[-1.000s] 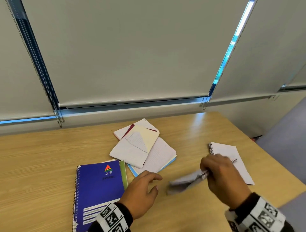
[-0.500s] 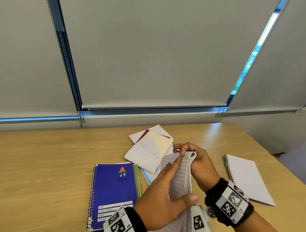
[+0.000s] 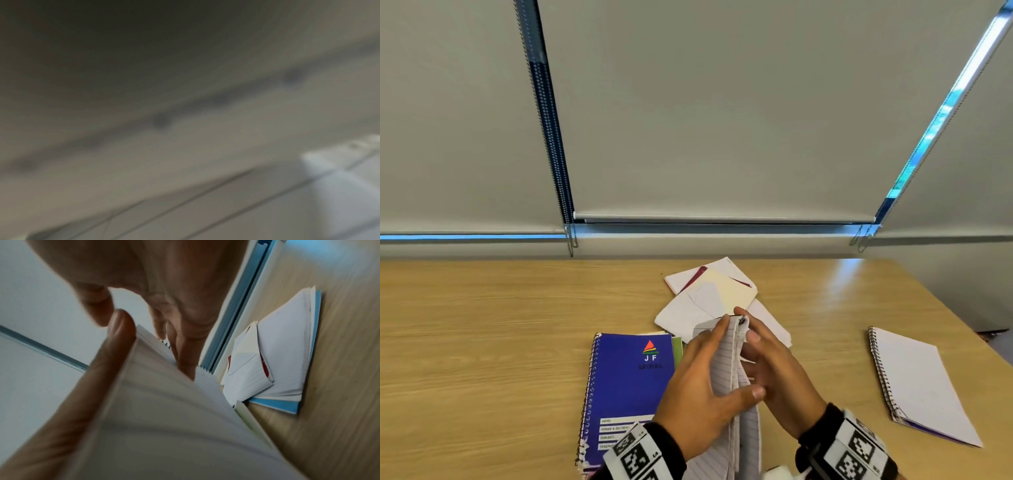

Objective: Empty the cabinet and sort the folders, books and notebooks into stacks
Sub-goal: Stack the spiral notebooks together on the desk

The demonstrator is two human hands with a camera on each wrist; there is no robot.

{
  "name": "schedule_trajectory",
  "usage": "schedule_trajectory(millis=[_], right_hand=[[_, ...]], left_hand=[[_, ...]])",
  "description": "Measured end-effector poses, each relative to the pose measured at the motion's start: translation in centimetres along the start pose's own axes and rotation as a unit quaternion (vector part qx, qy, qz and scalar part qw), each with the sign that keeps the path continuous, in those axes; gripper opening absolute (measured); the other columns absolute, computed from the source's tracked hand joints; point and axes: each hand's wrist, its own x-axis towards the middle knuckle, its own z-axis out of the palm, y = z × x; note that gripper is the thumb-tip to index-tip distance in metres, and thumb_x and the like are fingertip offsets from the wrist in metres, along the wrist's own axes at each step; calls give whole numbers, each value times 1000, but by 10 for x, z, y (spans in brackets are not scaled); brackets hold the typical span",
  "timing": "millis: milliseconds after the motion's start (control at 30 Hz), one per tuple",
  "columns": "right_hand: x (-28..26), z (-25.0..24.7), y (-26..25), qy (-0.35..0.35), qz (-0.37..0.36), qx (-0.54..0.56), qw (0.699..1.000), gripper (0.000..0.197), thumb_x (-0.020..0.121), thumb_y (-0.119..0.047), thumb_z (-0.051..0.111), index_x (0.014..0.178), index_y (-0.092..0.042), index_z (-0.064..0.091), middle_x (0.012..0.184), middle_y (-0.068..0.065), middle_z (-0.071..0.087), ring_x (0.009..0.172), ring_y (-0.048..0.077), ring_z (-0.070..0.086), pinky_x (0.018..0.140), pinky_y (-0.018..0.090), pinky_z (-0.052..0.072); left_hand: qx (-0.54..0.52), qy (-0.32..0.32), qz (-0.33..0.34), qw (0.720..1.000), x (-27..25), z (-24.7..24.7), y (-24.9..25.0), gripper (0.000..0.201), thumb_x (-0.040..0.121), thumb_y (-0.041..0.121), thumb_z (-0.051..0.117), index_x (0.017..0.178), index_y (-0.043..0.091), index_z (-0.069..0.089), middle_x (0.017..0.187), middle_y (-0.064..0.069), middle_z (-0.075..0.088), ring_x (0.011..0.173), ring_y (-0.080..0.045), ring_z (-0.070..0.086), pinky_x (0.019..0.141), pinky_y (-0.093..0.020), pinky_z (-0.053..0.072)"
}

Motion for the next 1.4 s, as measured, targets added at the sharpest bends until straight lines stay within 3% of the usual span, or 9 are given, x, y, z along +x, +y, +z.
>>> schedule_trajectory(millis=[67, 167, 300, 667, 933, 1033, 1133, 1233, 1400], right_hand=[[-6, -4, 4, -16, -12, -33, 999, 59, 89, -18, 63, 142, -32, 40, 105, -3, 73, 95, 11, 69, 73, 22, 53], [-9, -9, 8, -25, -1, -27, 999, 67, 88, -6, 65, 143, -33, 38, 109, 13, 71, 86, 19, 69, 65, 26, 53], [-9, -13, 8, -49, 5, -14, 999, 65, 88, -9, 67, 143, -30, 39, 121, 18, 66, 106, 35, 65, 83, 39, 55], [-8, -8, 11, -57, -14, -13, 998, 58, 89, -5, 58, 141, -22, 41, 115, 21, 68, 107, 39, 65, 87, 43, 54], [-11, -8, 19, -35, -39, -90, 995, 64, 95, 5, 50, 143, -35, 32, 97, 23, 72, 86, 38, 69, 77, 42, 57], [-11, -10, 25, -10, -69, -175, 982, 62, 95, 2, 50, 136, -43, 40, 68, 15, 58, 58, 26, 48, 58, 34, 43], [-9, -11, 31, 29, -92, -279, 956, 41, 94, 1, 50, 100, -36, 65, 58, -3, 42, 51, 14, 30, 52, 26, 29], [-8, -9, 32, 45, -56, -333, 940, 39, 94, 0, 50, 83, -30, 72, 49, -10, 51, 41, 5, 29, 45, 18, 27], [-8, -2, 24, 12, -31, -401, 915, 20, 90, -12, 59, 98, -23, 73, 42, -29, 50, 41, -2, 49, 47, 7, 34]], left_hand=[[0, 4, 10, 1000, 0, 2, -1, 96, 66, 64, 73, 142, 60, 15, 139, 34, 31, 129, 15, 32, 106, -24, 41], [3, 12, 12, 1000, -1, 4, -2, 99, 65, 62, 76, 143, 60, 13, 139, 33, 31, 130, 13, 33, 105, -25, 43], [1, 18, 5, 1000, -2, 3, -3, 105, 59, 68, 77, 140, 64, 11, 140, 35, 30, 133, 7, 34, 106, -36, 45], [-15, 9, 6, 1000, -5, -5, -7, 106, 56, 74, 76, 138, 67, 9, 143, 36, 27, 135, 5, 32, 102, -41, 48], [-124, -2, -31, 992, -10, -8, -22, 58, 87, 53, 55, 134, 66, 26, 131, 29, 52, 117, 10, 53, 87, -20, 54], [-121, 7, -52, 991, -12, -14, -32, 48, 88, 46, 48, 131, 60, 31, 128, 34, 48, 115, 23, 45, 90, -8, 45], [-170, -14, -123, 978, -12, -19, -42, 40, 92, 39, 50, 130, 53, 46, 121, 19, 64, 118, 1, 57, 96, -28, 52], [-185, -37, -171, 967, -13, -19, -39, 36, 97, 26, 53, 129, 42, 51, 90, 10, 71, 101, -12, 68, 74, -41, 60], [-174, -10, -195, 965, -7, -16, -36, 22, 95, 28, 57, 116, 34, 58, 84, 1, 75, 77, -15, 72, 71, -45, 61]])
